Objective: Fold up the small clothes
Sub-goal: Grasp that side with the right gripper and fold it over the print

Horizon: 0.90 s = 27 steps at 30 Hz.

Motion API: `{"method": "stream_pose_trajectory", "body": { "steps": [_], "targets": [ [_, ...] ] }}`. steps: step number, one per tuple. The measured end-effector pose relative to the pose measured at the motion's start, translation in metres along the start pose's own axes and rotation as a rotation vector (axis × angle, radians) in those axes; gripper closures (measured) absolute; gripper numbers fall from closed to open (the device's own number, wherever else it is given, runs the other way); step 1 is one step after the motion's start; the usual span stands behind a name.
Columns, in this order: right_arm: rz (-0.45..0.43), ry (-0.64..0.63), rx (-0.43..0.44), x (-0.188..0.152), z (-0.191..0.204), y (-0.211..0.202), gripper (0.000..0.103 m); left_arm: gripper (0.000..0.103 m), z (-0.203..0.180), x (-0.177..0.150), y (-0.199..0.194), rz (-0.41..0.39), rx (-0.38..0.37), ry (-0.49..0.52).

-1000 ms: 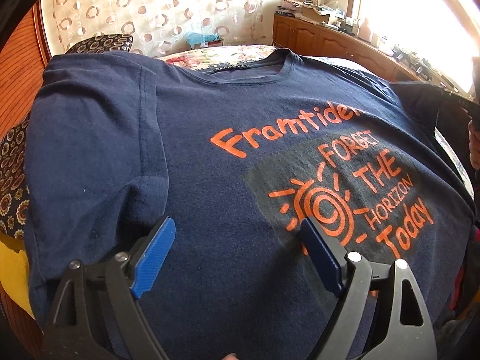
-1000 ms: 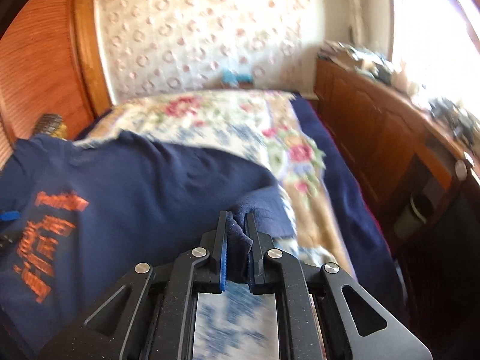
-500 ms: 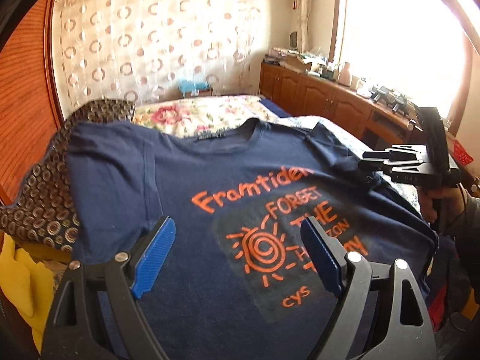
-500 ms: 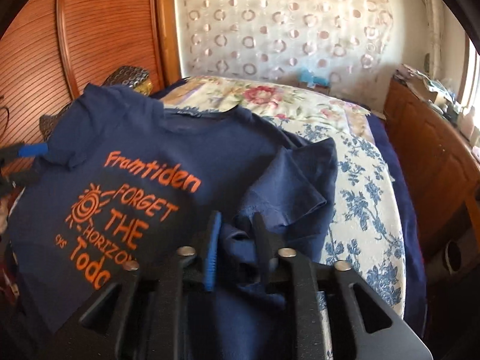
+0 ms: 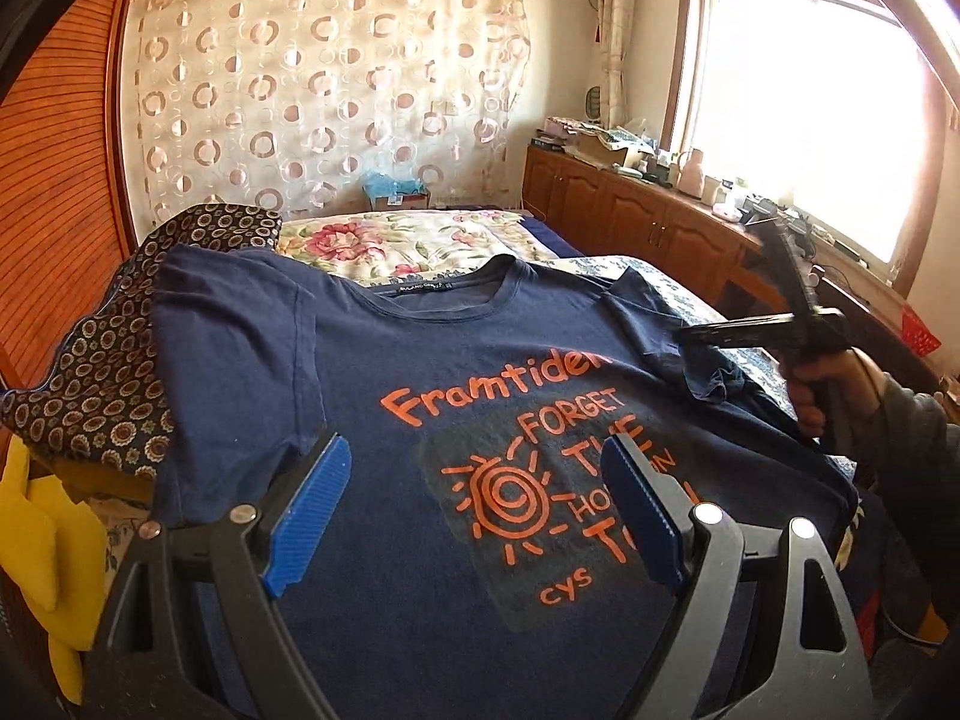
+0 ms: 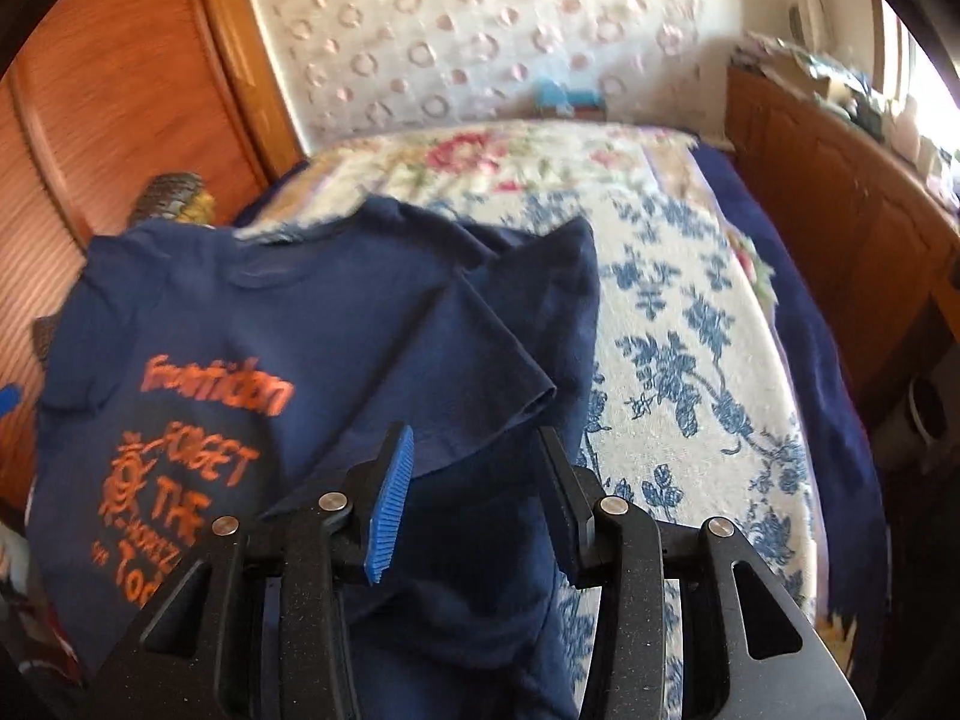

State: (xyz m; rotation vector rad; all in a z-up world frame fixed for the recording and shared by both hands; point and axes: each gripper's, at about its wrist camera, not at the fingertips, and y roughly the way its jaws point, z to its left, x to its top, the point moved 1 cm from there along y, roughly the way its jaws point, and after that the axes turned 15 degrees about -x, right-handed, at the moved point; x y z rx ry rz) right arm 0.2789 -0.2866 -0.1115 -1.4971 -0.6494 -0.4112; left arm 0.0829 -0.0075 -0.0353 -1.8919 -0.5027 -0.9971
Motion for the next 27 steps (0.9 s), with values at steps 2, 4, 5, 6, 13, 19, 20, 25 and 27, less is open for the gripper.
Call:
{"method": "stream_pose_trajectory", "body": {
  "steps": [2, 4, 5, 6, 13, 19, 20, 25, 27],
  "targets": [
    [0.033, -0.002, -0.019, 0.003, 0.002, 0.013, 0.062, 0.017, 0.001, -0.002, -0.002, -0.001, 0.006, -0.001],
    [0.047, -0.001, -0.035, 0.008, 0.004, 0.021, 0.067, 0.017, 0.003, -0.004, -0.003, 0.0, 0.011, -0.004],
    [0.044, -0.004, -0.045, 0.011, 0.005, 0.023, 0.072, 0.017, 0.004, -0.005, -0.003, 0.0, 0.013, -0.008],
    [0.045, -0.006, -0.054, 0.014, 0.007, 0.025, 0.085, 0.017, 0.005, -0.006, -0.004, -0.001, 0.014, -0.012],
    [-0.049, -0.032, 0.02, 0.038, 0.037, 0.012, 0.102, 0.017, 0.011, -0.011, -0.006, 0.003, 0.016, -0.036],
    [-0.089, -0.102, 0.076, 0.058, 0.086, -0.007, 0.096, 0.017, 0.011, -0.012, -0.008, 0.0, 0.018, -0.037],
    [-0.101, -0.117, 0.054, 0.057, 0.092, -0.01, 0.088, 0.017, 0.011, -0.012, -0.01, -0.002, 0.016, -0.036],
    [-0.122, -0.136, 0.035, 0.04, 0.093, -0.024, 0.083, 0.017, 0.012, -0.014, -0.012, -0.004, 0.015, -0.038],
    [-0.118, -0.15, 0.023, 0.027, 0.085, -0.029, 0.081, 0.017, 0.012, -0.015, -0.012, -0.007, 0.013, -0.038]
  ]
}}
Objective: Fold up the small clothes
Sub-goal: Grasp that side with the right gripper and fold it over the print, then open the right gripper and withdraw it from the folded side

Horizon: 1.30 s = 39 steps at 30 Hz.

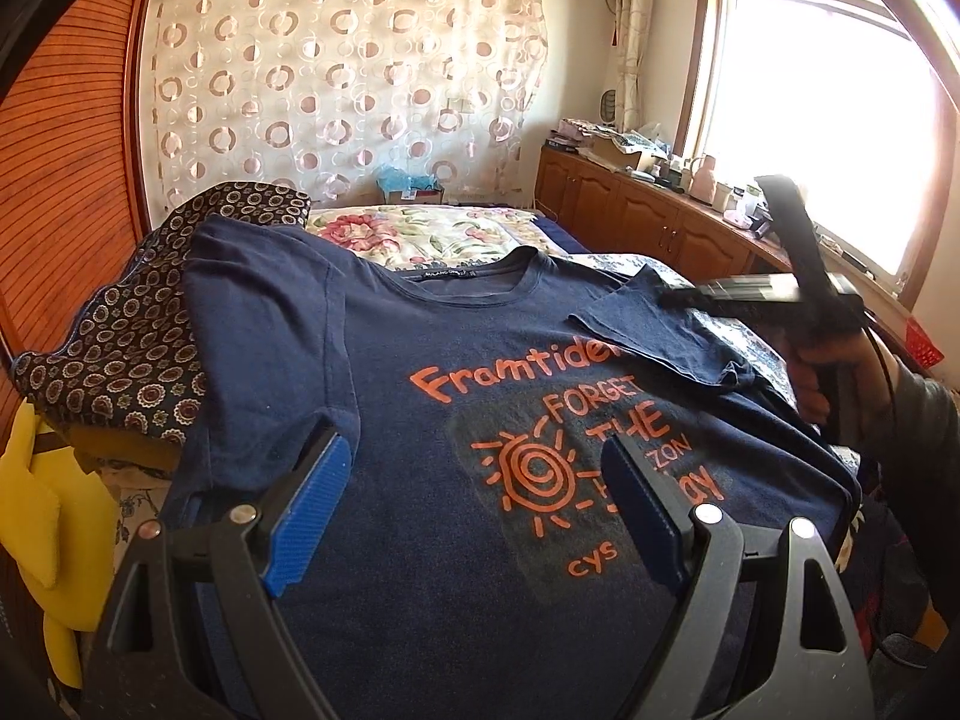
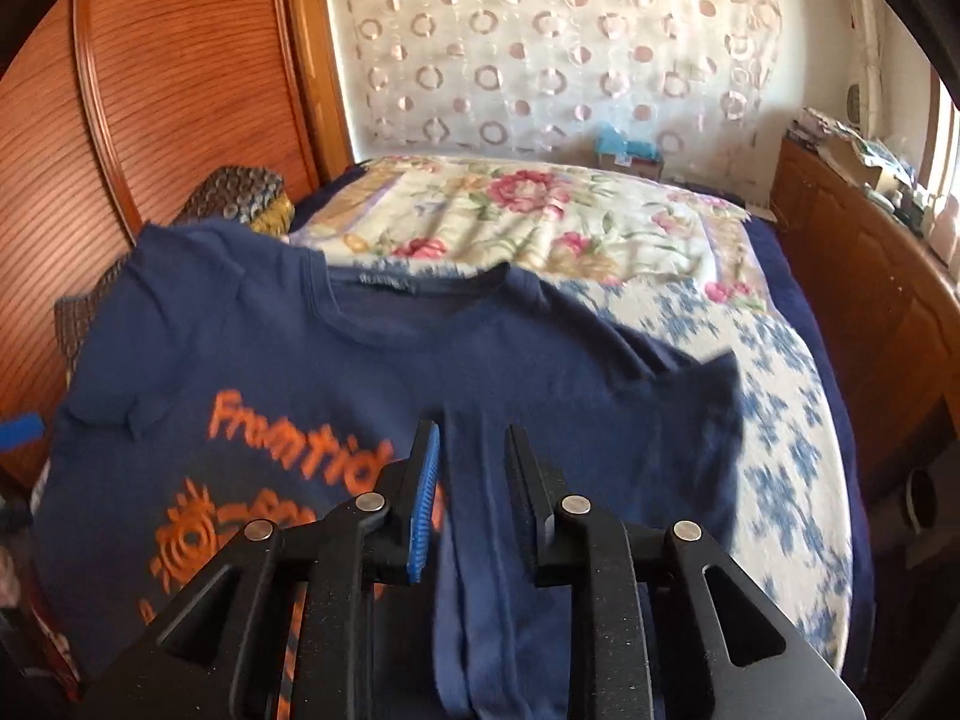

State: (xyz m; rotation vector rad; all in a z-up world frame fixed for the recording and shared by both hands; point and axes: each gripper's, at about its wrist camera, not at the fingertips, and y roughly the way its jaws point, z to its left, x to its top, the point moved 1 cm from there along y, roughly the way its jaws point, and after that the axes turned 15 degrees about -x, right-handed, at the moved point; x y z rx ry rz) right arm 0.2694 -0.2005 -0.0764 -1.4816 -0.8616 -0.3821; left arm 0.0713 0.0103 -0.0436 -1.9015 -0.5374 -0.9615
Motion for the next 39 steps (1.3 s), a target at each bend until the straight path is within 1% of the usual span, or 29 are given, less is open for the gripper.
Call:
{"method": "stream_pose_trajectory", "body": {
  "steps": [5, 7, 9, 13, 17, 21, 25, 26, 27, 29, 33, 36, 39],
  "targets": [
    [0.066, -0.045, -0.025, -0.041, -0.012, -0.008, 0.081, 0.017, 0.0, -0.001, 0.001, 0.0, 0.0, -0.004],
    [0.118, -0.04, -0.044, -0.06, -0.017, -0.008, 0.081, 0.017, -0.001, -0.002, 0.002, 0.0, -0.004, -0.006],
    [0.141, -0.003, 0.001, -0.073, -0.022, -0.011, 0.082, 0.017, -0.002, -0.003, 0.004, 0.007, -0.004, -0.006],
    [0.136, -0.029, 0.0, -0.094, -0.016, -0.022, 0.082, 0.017, -0.002, -0.004, 0.006, 0.013, -0.006, -0.003],
    [0.124, -0.028, 0.005, -0.103, -0.014, -0.027, 0.083, 0.017, 0.0, -0.003, 0.009, 0.019, 0.003, -0.008],
    [0.107, -0.013, 0.012, -0.102, -0.015, -0.032, 0.082, 0.017, 0.001, 0.001, 0.011, 0.021, 0.017, 0.002],
    [0.053, -0.002, 0.005, -0.091, -0.023, -0.04, 0.081, 0.017, 0.004, 0.008, 0.014, 0.03, 0.03, 0.016],
    [0.042, 0.0, 0.002, -0.086, -0.024, -0.041, 0.075, 0.017, 0.006, 0.009, 0.015, 0.034, 0.031, 0.02],
    [0.031, 0.004, 0.001, -0.083, -0.026, -0.04, 0.065, 0.017, 0.007, 0.011, 0.017, 0.039, 0.035, 0.025],
    [0.018, 0.014, -0.005, -0.074, -0.033, -0.036, 0.054, 0.017, 0.011, 0.015, 0.022, 0.05, 0.046, 0.037],
    [0.018, 0.022, -0.044, -0.059, -0.048, -0.018, 0.053, 0.017, 0.021, 0.022, 0.031, 0.062, 0.066, 0.029],
    [0.026, 0.031, -0.067, -0.05, -0.057, -0.004, 0.053, 0.017, 0.031, 0.03, 0.032, 0.058, 0.072, 0.015],
    [0.025, 0.029, -0.089, -0.04, -0.067, 0.009, 0.053, 0.017, 0.042, 0.041, 0.03, 0.052, 0.094, 0.012]
  ]
}}
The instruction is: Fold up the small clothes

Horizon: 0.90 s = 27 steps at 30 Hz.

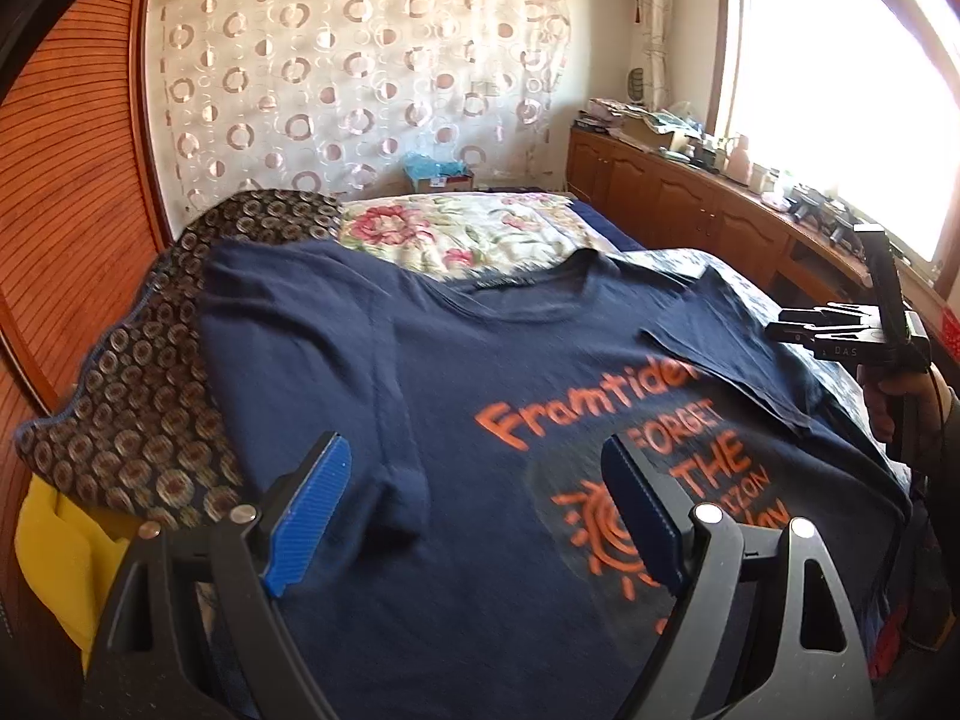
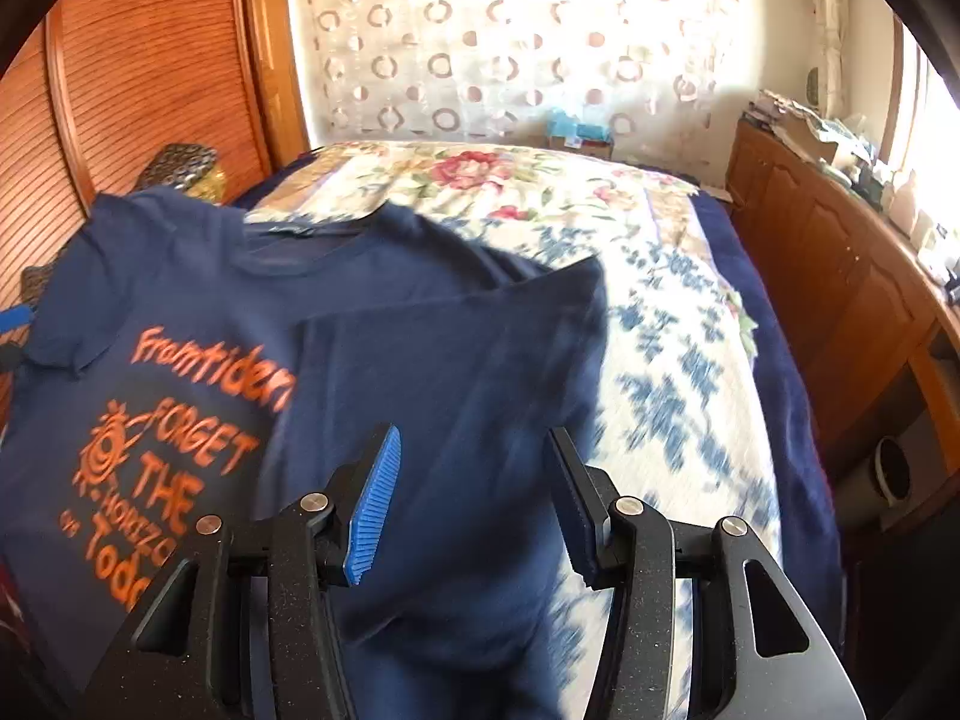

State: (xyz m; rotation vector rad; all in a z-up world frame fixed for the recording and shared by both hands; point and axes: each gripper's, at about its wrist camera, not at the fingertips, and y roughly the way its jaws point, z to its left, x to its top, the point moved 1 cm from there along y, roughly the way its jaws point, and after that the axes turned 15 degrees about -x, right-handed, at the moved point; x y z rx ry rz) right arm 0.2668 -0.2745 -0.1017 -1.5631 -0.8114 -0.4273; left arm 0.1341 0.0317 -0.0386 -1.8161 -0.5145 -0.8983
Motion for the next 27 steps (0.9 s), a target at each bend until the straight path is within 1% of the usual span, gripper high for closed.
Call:
{"method": "stream_pose_trajectory", "body": {
  "steps": [4, 8, 11, 14, 17, 19, 22, 25, 26, 27],
  "targets": [
    [0.012, 0.003, -0.011, 0.014, -0.009, 0.02, 0.053, 0.017, 0.019, 0.018, -0.002, -0.007, 0.025, -0.012],
    [0.032, -0.009, -0.017, 0.023, -0.013, 0.042, 0.053, 0.017, 0.043, 0.033, 0.0, 0.0, 0.067, -0.024],
    [0.065, -0.017, -0.014, 0.025, -0.013, 0.056, 0.053, 0.017, 0.063, 0.04, 0.001, 0.008, 0.101, -0.036],
    [0.074, -0.027, -0.01, 0.024, -0.01, 0.062, 0.053, 0.017, 0.082, 0.048, 0.001, 0.014, 0.121, -0.048],
    [0.068, -0.048, -0.031, 0.023, -0.007, 0.065, 0.052, 0.017, 0.1, 0.056, 0.003, 0.027, 0.153, -0.046],
    [0.06, -0.044, -0.031, 0.022, -0.007, 0.065, 0.052, 0.017, 0.109, 0.06, 0.007, 0.039, 0.151, -0.045],
    [0.061, -0.036, -0.026, 0.022, -0.009, 0.066, 0.051, 0.018, 0.126, 0.067, 0.011, 0.055, 0.118, -0.056],
    [0.061, -0.034, -0.025, 0.021, -0.01, 0.066, 0.051, 0.028, 0.137, 0.071, 0.018, 0.075, 0.093, -0.072],
    [0.061, -0.033, -0.025, 0.02, -0.01, 0.066, 0.05, 0.033, 0.14, 0.072, 0.021, 0.084, 0.088, -0.078],
    [0.061, -0.033, -0.025, 0.02, -0.01, 0.066, 0.05, 0.045, 0.143, 0.073, 0.024, 0.096, 0.083, -0.085]
  ]
}}
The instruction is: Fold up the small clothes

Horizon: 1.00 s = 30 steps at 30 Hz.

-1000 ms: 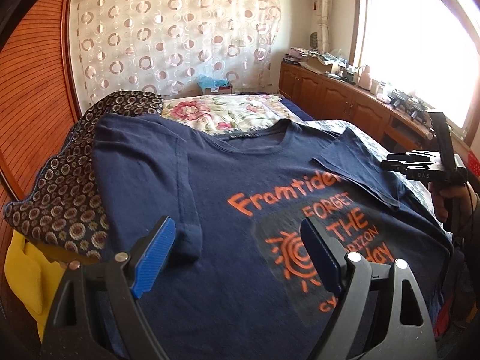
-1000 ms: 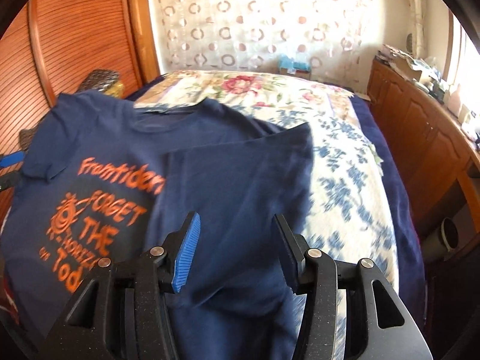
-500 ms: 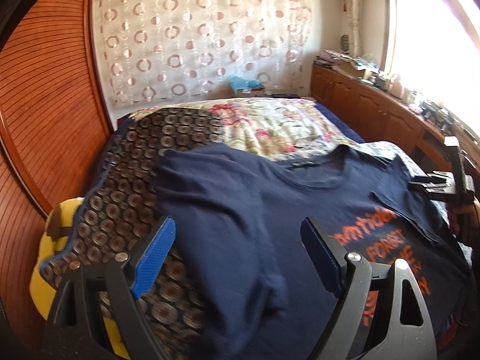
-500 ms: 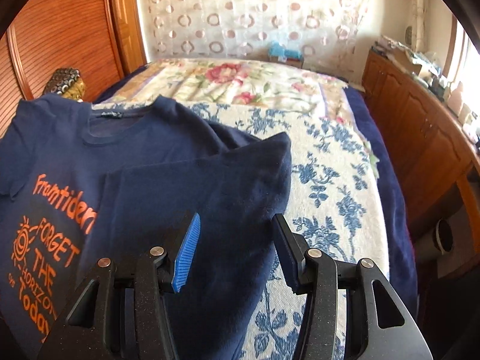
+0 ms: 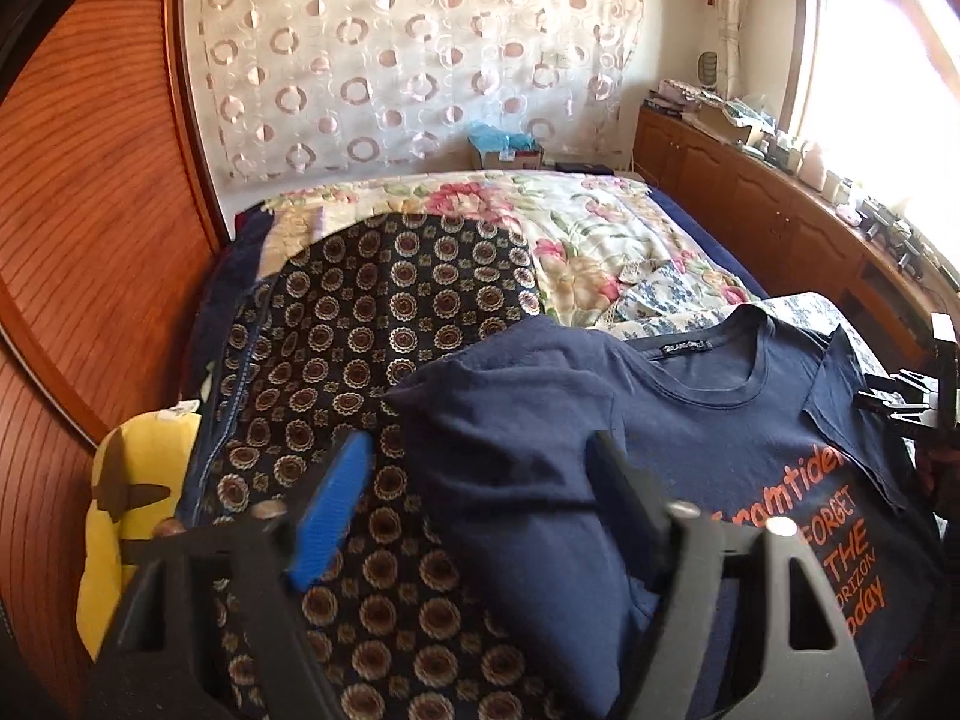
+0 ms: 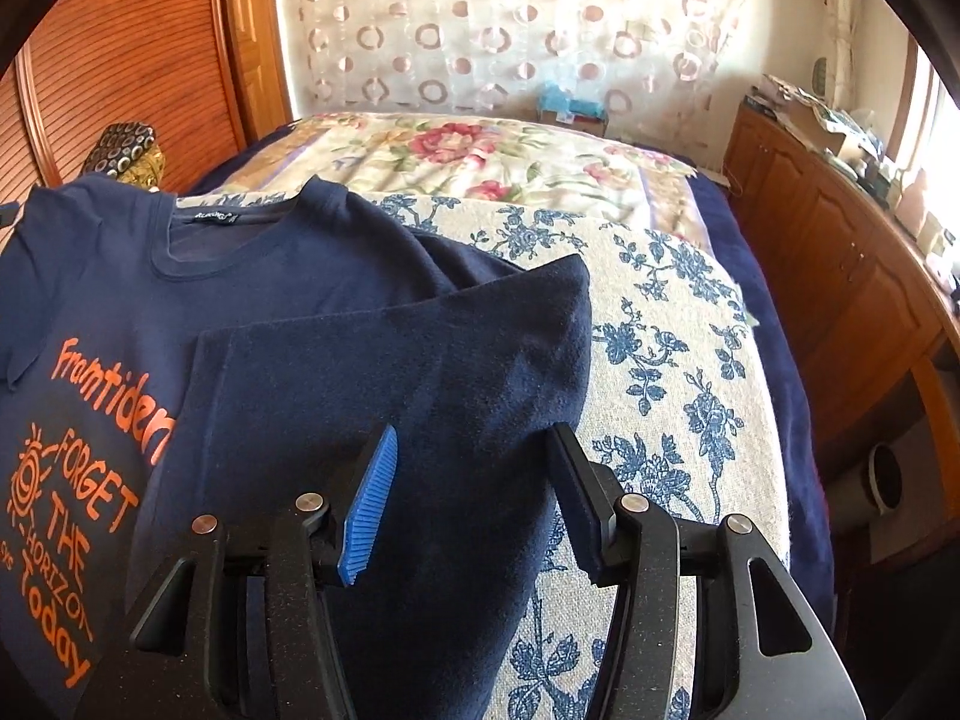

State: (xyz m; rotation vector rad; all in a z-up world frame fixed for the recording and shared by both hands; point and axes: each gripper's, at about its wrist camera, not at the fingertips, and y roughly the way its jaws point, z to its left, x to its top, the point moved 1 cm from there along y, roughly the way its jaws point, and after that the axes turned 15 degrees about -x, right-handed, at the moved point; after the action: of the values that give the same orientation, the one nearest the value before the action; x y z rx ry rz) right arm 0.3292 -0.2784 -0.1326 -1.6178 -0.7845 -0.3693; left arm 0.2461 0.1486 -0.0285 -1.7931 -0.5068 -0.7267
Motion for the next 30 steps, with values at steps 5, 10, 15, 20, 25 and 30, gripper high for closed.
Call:
{"method": "stream_pose_trajectory", "body": {
  "steps": [5, 10, 15, 20, 25, 30],
  "targets": [
    [0.001, 0.002, -0.001, 0.0, -0.001, 0.001, 0.05, 0.049, 0.012, 0.003, 0.012, 0.026, -0.002, -0.041],
    [0.001, 0.003, 0.0, 0.0, 0.0, 0.001, 0.049, 0.056, 0.014, 0.006, 0.015, 0.024, -0.02, -0.055],
    [0.002, 0.005, 0.002, 0.0, 0.0, 0.002, 0.049, 0.057, 0.01, 0.01, 0.019, 0.032, -0.023, -0.046],
    [0.002, 0.005, 0.002, 0.0, 0.0, 0.002, 0.049, 0.098, 0.001, 0.014, 0.016, 0.008, -0.028, -0.002],
    [0.002, 0.005, 0.001, 0.0, 0.0, 0.002, 0.049, 0.1, -0.023, 0.019, 0.002, -0.059, -0.044, 0.055],
    [-0.005, 0.035, 0.004, 0.003, -0.008, 0.0, 0.049, 0.1, -0.043, 0.014, -0.012, -0.096, -0.078, 0.09]
  ]
}}
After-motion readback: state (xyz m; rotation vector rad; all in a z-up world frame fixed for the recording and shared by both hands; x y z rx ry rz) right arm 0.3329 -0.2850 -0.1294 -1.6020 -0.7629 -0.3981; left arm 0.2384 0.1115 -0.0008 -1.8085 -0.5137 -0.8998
